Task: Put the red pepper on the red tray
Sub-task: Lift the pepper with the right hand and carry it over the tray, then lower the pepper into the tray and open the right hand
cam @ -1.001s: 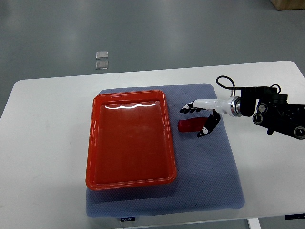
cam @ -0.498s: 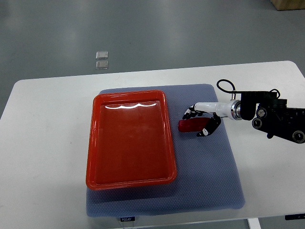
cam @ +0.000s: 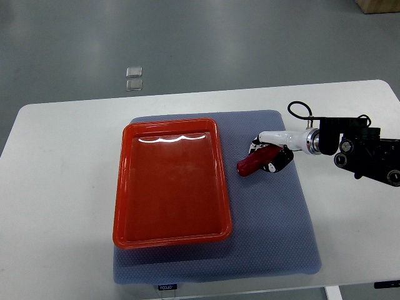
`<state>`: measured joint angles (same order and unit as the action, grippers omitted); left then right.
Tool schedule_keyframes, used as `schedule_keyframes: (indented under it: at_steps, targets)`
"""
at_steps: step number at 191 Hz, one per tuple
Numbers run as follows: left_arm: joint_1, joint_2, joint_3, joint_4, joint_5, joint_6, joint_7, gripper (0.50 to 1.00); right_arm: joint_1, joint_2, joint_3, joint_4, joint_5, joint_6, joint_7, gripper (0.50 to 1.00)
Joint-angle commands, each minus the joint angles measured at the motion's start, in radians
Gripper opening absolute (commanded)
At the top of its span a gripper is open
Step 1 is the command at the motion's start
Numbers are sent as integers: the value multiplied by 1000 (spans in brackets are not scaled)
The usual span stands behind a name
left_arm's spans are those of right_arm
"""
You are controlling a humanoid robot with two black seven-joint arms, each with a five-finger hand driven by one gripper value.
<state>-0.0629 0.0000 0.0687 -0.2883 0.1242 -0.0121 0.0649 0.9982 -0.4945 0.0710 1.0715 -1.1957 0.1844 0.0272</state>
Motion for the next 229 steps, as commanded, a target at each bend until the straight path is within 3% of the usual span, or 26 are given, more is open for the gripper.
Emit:
schedule_keyframes:
  at_steps: [1, 55, 90, 131, 184, 229]
  targets:
    - [0, 0, -1, 0, 0, 0, 0, 1000, 28, -13, 3, 2, 11, 3, 0, 511]
    - [0, 0, 0, 0, 0, 0, -1, 1000, 132, -38, 6, 13, 39, 15, 0, 513]
    - [0, 0, 0, 0, 0, 0, -1, 1000, 195, -1, 0, 13, 90, 17, 0, 517]
    - [0, 0, 0, 0, 0, 0, -1, 1000, 229, 149, -27, -15, 122, 3, 7, 525]
    - [1, 0, -1, 0, 0, 0, -1, 1000, 217, 399, -43, -179, 125, -6, 13, 527]
    - [0, 0, -1, 0, 0, 0, -1, 1000, 178, 494, -62, -249, 125, -40, 14, 531]
